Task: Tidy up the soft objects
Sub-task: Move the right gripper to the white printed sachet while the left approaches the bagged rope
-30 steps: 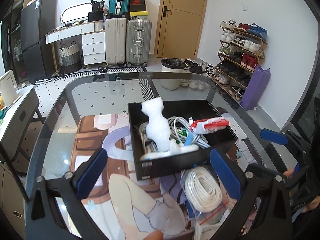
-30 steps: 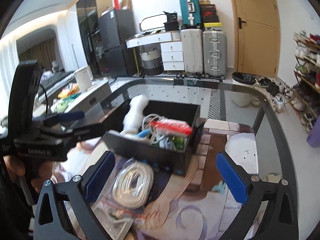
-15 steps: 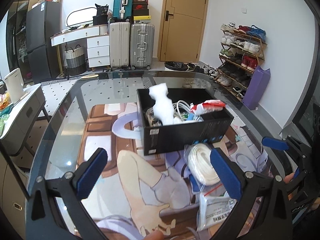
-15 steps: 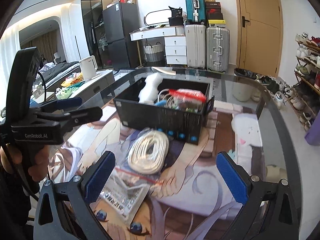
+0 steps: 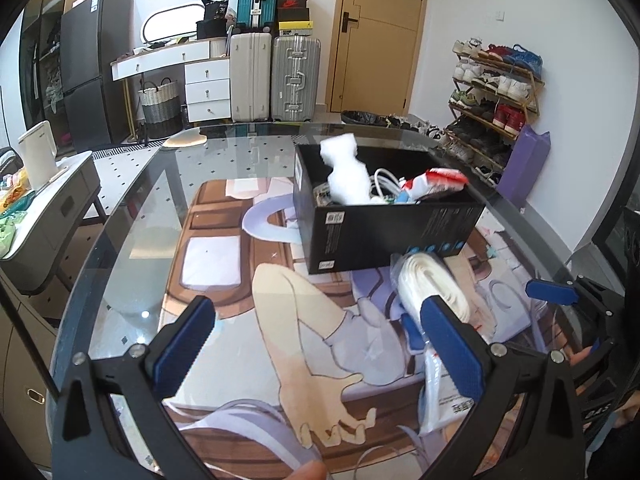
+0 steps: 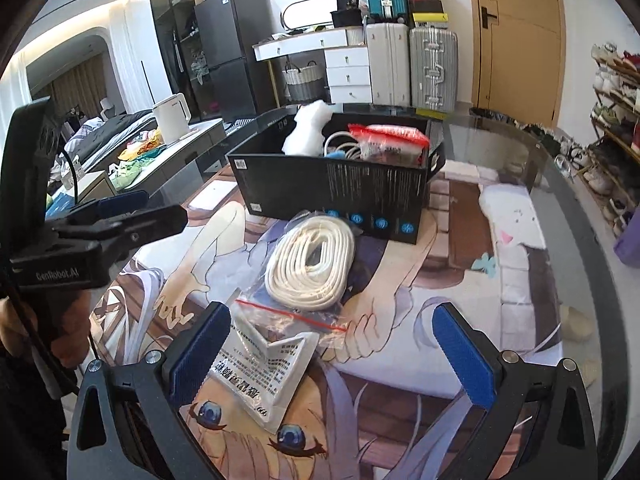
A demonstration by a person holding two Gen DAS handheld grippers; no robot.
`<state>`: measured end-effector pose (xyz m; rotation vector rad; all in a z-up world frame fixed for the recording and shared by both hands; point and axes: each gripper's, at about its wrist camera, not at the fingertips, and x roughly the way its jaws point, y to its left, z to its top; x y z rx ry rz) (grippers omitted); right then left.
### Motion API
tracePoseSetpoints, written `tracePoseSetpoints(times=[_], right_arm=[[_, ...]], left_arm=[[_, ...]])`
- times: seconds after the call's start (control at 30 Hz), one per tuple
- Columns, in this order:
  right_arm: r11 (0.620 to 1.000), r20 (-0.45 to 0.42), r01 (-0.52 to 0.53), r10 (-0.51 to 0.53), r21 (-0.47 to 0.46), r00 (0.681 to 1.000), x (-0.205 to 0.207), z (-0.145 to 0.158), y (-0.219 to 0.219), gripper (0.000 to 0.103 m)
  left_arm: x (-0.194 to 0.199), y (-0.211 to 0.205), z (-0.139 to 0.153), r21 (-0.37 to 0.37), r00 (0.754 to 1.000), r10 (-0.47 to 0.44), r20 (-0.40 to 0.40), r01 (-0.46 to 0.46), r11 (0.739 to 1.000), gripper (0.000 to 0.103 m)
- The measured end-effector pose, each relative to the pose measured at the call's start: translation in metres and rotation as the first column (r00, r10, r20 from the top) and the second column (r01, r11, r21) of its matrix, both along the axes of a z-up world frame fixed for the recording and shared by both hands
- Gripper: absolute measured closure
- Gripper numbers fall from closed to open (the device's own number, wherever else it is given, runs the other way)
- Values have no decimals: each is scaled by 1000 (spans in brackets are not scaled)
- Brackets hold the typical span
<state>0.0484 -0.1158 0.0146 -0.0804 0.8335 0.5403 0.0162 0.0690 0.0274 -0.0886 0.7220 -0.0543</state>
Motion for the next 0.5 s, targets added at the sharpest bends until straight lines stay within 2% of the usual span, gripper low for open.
tracePoseSetpoints(times=[0.23, 0.4, 0.5], right_arm=[[997, -52, -69, 68, -35, 996, -10, -20, 23, 1], [998, -101, -53, 52, -15, 994, -9, -30, 38, 1], [999, -97, -29, 26, -29, 995, -9, -31, 45, 1]], left_arm=[[6, 11, -8, -22, 999, 27, -21, -27, 999, 0], [8, 12, -12, -17, 999, 29, -30, -30, 999, 0], [10, 12, -15, -17, 999, 30, -36, -30, 999, 0]])
